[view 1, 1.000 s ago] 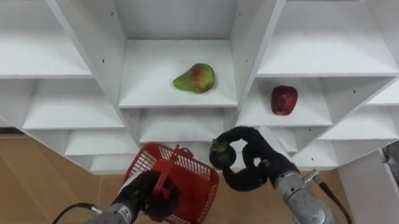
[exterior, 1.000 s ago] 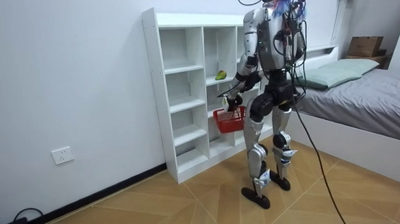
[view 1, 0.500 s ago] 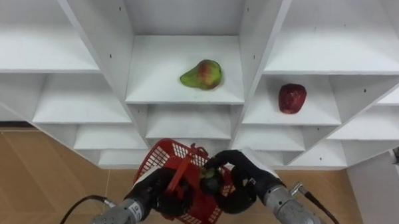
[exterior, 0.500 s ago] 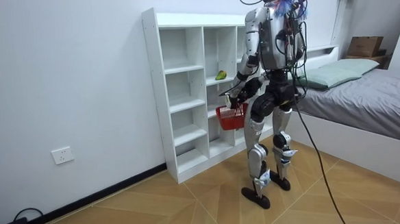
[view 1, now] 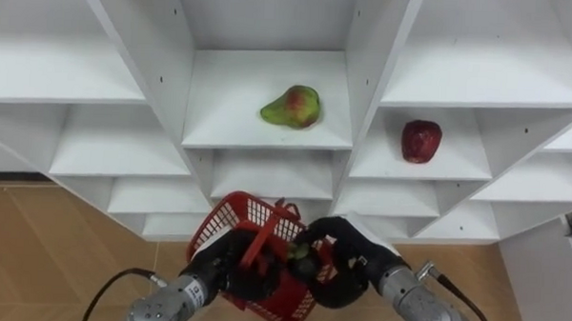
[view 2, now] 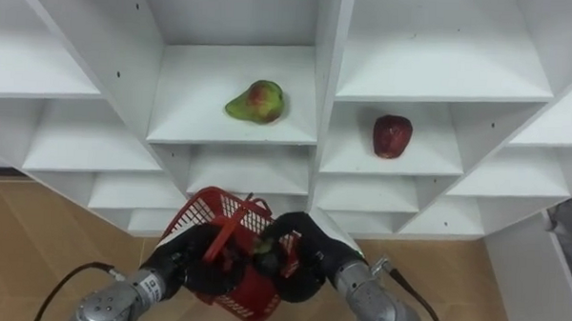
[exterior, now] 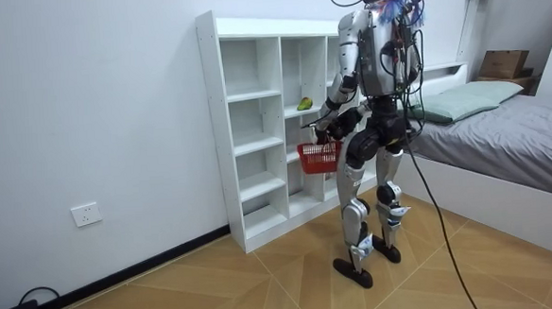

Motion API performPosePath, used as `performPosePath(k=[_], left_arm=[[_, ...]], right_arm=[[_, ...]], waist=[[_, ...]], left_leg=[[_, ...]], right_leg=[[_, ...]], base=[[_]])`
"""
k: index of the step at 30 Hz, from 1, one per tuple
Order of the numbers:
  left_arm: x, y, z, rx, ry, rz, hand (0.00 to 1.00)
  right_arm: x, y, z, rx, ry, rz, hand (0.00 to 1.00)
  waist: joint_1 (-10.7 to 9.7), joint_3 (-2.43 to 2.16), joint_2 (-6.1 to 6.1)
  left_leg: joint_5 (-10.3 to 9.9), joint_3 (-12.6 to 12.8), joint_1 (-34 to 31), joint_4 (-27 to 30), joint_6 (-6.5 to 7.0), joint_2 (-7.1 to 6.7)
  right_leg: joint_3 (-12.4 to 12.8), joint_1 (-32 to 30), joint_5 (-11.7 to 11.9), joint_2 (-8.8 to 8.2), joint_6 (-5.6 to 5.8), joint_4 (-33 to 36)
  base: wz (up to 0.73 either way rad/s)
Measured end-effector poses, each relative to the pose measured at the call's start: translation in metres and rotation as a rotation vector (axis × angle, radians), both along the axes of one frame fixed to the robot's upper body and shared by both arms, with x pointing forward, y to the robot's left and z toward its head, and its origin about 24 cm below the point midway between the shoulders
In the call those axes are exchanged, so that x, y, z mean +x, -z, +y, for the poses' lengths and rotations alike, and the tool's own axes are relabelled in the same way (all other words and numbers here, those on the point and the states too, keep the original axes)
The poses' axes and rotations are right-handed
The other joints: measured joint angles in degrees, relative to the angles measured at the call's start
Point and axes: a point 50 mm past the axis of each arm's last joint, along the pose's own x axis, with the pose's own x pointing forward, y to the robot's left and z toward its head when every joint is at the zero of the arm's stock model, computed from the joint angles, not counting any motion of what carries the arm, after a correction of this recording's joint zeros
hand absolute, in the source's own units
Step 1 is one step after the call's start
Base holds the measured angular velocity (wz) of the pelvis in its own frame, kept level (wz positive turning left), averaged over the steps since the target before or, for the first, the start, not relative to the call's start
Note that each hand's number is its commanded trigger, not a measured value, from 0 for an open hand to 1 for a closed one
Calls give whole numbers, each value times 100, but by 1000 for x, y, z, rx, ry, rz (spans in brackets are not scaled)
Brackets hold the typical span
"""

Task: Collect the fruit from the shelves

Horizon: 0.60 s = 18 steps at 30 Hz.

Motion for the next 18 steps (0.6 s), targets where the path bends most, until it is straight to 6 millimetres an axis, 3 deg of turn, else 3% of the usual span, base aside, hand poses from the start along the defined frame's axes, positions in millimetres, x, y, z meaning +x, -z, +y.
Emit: performPosePath(k=[6, 18], left_arm=[[-1, -4, -12, -44, 60, -6, 100], [-4, -8, -19, -68, 103, -20, 100]], right_arm=[[-5, 7, -1, -10, -23, 53, 0], [-8, 10, 0, -35, -50, 60, 0]], waist=[[-9, -30, 69], [-7, -28, 76]], left_leg=[[0, 2, 1, -1, 0, 2], [0, 3, -1, -1, 0, 1]], right_leg=[[-7, -4, 0, 1, 0, 0], [-14, -4, -1, -1, 0, 0]], base=[[0], [0]])
